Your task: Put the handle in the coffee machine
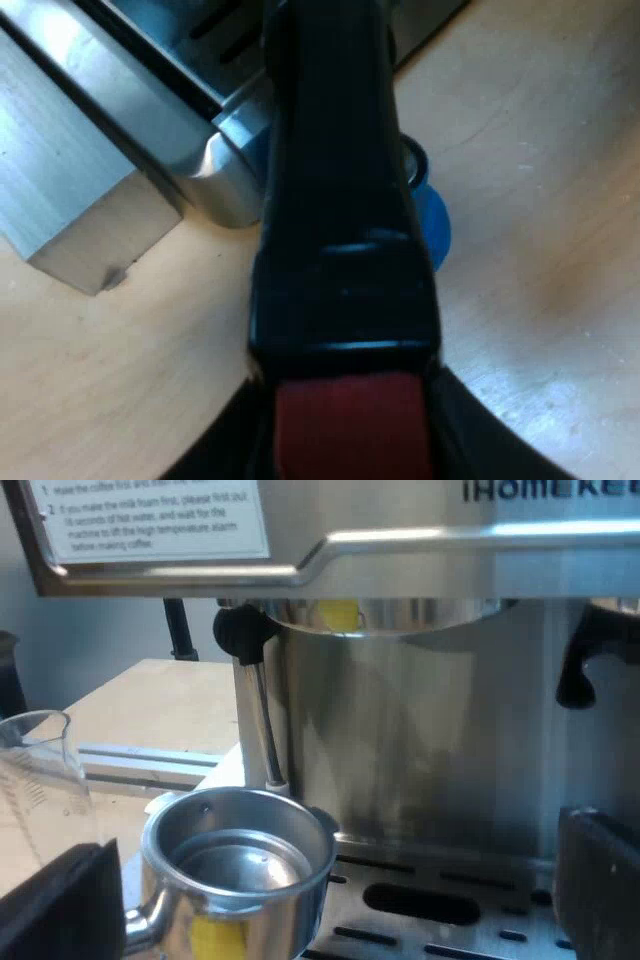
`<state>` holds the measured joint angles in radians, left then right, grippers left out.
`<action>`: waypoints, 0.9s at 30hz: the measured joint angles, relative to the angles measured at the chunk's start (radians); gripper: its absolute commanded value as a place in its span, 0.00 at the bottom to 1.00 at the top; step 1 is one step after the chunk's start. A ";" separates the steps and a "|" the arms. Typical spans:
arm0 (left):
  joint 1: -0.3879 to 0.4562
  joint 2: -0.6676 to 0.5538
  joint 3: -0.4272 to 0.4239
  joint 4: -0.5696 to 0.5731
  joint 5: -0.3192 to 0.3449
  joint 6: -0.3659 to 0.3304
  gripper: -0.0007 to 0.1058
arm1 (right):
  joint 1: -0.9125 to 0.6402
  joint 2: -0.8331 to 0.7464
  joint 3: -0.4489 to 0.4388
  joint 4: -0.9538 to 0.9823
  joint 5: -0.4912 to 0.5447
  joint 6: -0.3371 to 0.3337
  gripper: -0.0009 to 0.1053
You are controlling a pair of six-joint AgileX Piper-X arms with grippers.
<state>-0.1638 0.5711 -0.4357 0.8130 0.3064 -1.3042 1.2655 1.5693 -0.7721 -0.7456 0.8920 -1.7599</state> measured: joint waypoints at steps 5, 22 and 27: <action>0.000 0.000 0.000 0.003 -0.007 0.000 0.01 | 0.000 0.003 0.000 -0.029 -0.013 -0.035 0.83; 0.000 0.000 0.000 0.004 -0.007 0.000 0.01 | 0.000 0.003 0.000 -0.029 -0.013 -0.039 0.83; 0.000 0.000 0.000 0.004 -0.007 0.000 0.01 | 0.000 0.003 0.000 -0.029 -0.013 -0.038 0.83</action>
<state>-0.1638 0.5711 -0.4357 0.8171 0.2993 -1.3042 1.2655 1.5727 -0.7721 -0.7741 0.8793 -1.7984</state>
